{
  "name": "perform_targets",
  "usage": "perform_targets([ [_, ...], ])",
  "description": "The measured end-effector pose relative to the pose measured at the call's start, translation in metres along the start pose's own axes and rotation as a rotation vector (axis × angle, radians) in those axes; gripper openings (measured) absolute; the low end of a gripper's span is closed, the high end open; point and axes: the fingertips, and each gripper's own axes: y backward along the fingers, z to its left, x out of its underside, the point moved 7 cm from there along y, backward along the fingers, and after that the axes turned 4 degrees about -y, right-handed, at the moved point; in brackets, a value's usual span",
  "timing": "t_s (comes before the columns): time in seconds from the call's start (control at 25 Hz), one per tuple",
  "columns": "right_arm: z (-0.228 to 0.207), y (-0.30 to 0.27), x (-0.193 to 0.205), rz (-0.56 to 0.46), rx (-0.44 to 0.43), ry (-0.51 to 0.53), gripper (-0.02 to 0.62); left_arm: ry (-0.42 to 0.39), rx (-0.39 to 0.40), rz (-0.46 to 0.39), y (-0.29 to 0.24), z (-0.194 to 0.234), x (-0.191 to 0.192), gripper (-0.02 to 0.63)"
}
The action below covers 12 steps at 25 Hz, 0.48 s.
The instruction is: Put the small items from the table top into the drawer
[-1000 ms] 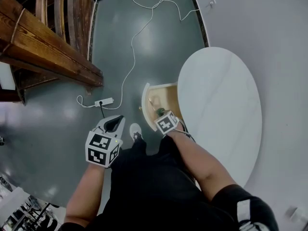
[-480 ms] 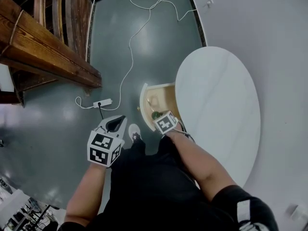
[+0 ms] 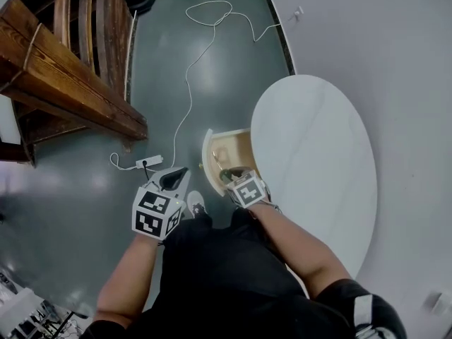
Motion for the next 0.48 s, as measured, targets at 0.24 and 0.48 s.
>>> perform_targets([
  [0.24, 0.010, 0.071, -0.033, -0.202, -0.001, -0.042, 0.081, -0.043, 0.015, -0.047, 0.002, -0.006, -0.022, 0.014],
  [0.48, 0.014, 0.138, -0.064, -0.418, -0.014, -0.056, 0.014, -0.058, 0.027, -0.102, 0.007, -0.012, -0.041, 0.014],
])
